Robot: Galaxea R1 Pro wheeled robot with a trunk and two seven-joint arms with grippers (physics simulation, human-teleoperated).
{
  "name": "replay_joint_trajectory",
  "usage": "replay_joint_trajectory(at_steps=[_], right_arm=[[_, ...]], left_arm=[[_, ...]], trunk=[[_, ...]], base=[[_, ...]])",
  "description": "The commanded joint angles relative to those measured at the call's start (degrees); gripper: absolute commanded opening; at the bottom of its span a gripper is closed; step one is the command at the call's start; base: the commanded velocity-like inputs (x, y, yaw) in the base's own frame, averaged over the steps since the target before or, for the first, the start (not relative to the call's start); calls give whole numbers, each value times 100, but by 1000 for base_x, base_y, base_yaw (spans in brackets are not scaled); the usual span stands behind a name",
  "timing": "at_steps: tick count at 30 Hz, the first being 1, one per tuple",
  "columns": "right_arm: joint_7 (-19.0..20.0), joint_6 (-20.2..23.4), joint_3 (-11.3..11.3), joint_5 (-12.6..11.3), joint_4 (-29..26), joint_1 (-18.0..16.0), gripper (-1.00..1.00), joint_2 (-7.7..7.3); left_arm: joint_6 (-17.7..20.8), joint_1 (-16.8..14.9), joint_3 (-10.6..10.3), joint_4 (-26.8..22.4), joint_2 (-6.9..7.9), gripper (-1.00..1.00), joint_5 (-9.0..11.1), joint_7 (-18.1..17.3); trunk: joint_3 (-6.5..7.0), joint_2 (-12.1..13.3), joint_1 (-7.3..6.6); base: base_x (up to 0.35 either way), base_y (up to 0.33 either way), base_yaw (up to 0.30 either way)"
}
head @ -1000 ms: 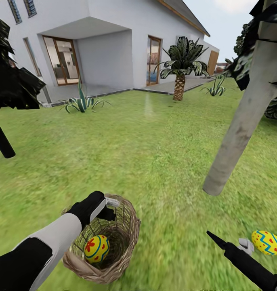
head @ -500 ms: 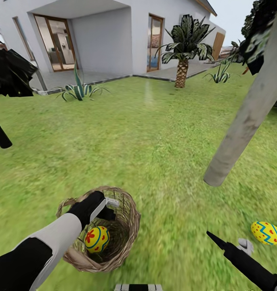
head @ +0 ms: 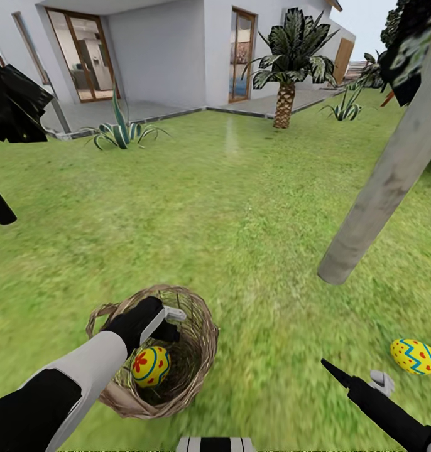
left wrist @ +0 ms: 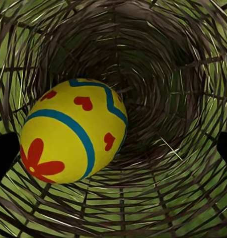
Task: Take the three Easter eggs out of the wicker basket on the lawn in the garden, then place them on the lawn next to a single tree (choose any tree) so that all three eggs are next to the same tree and none are left in the basket.
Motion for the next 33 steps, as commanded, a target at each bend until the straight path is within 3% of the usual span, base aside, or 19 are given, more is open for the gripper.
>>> replay_joint_trajectory(at_steps=[1,8,14,33], right_arm=[[7,38,-6,-25,0,-3,100,0],[6,38,-5,-28,0,-3,100,0],[6,38,-5,-30,0,-3,100,0],[15,26,4,-25,0,-3,100,9]], left_arm=[[17,-5,-41,-6,5,100,41,18],[16,-5,-41,-6,5,100,41,18],[16,-5,-41,-6,5,100,41,18],[-8,-5,-41,-6,13,100,41,59]], trunk=[[-14,-2,-1],[-79,-2,-1],[-267,-10,14],[-432,-10,14]], base=[[0,0,0],[0,0,0],[0,0,0],[0,0,0]])
